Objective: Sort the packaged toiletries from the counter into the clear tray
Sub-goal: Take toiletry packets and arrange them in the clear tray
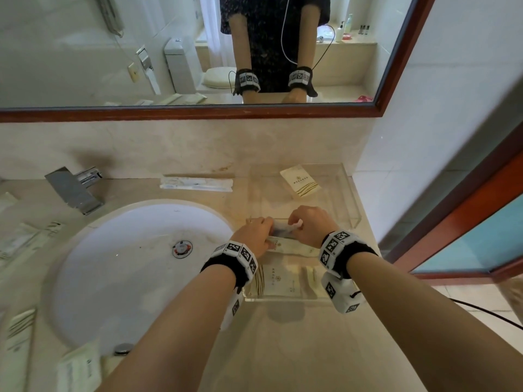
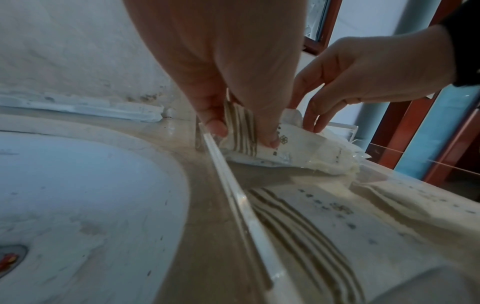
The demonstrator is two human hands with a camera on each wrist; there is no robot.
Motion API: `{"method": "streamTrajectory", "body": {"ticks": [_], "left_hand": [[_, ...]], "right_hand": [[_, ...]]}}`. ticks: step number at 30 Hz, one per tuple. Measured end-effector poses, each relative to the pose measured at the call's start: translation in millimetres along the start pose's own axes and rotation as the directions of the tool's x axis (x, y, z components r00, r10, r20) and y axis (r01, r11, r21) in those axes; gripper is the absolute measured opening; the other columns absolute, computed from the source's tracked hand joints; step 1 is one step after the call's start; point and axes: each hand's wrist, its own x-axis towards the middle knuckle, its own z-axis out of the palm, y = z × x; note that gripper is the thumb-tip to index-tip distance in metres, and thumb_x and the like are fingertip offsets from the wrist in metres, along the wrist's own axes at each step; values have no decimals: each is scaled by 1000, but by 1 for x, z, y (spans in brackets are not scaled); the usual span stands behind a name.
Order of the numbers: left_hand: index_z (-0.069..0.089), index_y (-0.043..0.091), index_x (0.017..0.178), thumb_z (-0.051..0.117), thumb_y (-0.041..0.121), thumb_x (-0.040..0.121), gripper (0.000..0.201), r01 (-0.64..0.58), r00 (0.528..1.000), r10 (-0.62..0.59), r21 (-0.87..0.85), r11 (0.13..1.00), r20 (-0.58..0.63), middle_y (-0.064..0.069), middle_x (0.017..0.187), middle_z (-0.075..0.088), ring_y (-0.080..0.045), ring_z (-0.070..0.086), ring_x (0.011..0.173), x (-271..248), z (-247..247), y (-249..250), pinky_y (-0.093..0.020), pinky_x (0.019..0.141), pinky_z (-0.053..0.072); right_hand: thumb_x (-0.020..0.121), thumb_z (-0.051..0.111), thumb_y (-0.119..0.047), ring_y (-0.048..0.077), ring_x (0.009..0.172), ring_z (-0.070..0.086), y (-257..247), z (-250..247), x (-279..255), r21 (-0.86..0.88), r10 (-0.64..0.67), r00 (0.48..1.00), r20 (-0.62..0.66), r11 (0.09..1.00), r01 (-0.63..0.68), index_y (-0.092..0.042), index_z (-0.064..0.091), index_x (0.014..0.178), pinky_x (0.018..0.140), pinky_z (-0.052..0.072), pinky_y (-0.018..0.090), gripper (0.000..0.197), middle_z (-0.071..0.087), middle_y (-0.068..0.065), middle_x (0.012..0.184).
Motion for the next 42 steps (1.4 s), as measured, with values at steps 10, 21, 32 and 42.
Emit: {"method": "streamTrajectory", "body": {"ticks": [10, 21, 32, 42], "left_hand": [[61, 17, 103, 64, 36, 87, 25, 53, 993, -22, 257, 965, -119, -3, 107, 66, -23, 59, 102, 4, 5, 4, -36, 94, 46], [61, 6, 82, 64, 11, 86, 7, 142, 983, -139, 19, 990, -119, -10, 95, 65, -28, 64, 88, 4, 1, 0, -37, 83, 54], [65, 0, 89, 56, 4, 89, 10, 164, 985, -165, 23, 986, 46, -16, 97, 68, -32, 67, 93, 16, -7, -1, -37, 86, 55], [67, 17, 82, 62, 18, 85, 6, 111, 992, -119, -138, 984, -50, -7, 90, 70, -24, 67, 86, 35, -32, -15, -35, 83, 57]], "right_hand": [[85, 57, -28, 22, 71, 51, 8, -1, -11, -310, 79, 973, 216, 951, -8, -23, 59, 79, 63, 39, 29, 9, 55, 1, 79], [86, 61, -26, 23, 71, 54, 11, 8, -3, -272, 210, 963, 169, 949, -159, -9, 69, 97, 63, 44, 27, 21, 58, 5, 82], [87, 53, -13, 17, 52, 42, 14, 10, -4, -219, 228, 956, 182, 958, -187, -9, 53, 76, 42, 26, 21, 12, 53, 8, 76], [88, 55, -30, 24, 79, 65, 23, -19, 11, 8, 222, 972, 73, 975, -223, -13, 73, 91, 61, 48, 25, 25, 72, 7, 89]]}}
